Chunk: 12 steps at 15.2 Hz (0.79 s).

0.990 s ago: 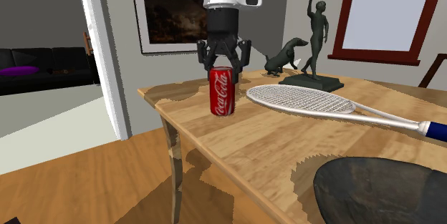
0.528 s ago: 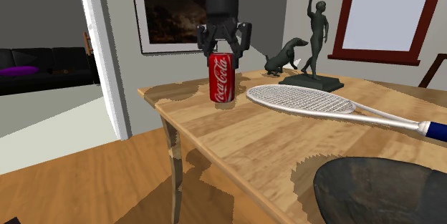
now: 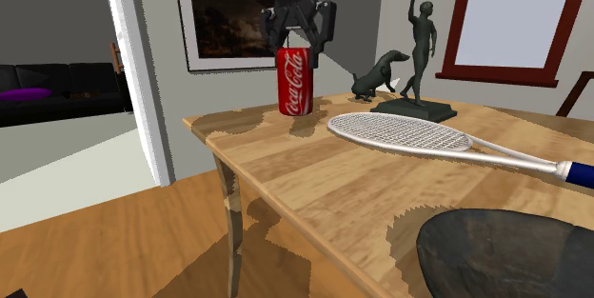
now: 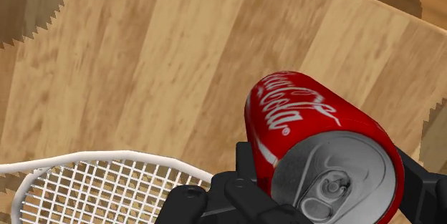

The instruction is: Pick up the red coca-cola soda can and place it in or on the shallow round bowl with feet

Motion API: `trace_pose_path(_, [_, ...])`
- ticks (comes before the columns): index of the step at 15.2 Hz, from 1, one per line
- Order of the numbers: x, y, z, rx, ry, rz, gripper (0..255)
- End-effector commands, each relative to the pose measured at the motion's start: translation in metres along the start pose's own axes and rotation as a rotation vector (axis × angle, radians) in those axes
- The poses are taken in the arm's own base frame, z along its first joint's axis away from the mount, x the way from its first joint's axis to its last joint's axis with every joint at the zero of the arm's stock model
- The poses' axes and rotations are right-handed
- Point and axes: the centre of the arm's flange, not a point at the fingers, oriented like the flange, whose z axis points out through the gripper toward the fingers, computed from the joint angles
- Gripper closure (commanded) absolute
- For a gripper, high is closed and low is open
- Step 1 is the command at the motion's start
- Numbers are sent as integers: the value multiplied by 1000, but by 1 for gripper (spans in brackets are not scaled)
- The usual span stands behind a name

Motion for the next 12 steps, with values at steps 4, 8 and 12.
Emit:
trace_pose_path(4, [0,0,-27,0,0,0,255])
trace_pose_path(8, [-13,23,-38,0,0,0,255])
trace_pose_path(12, [-40,68,-43,0,0,0,255])
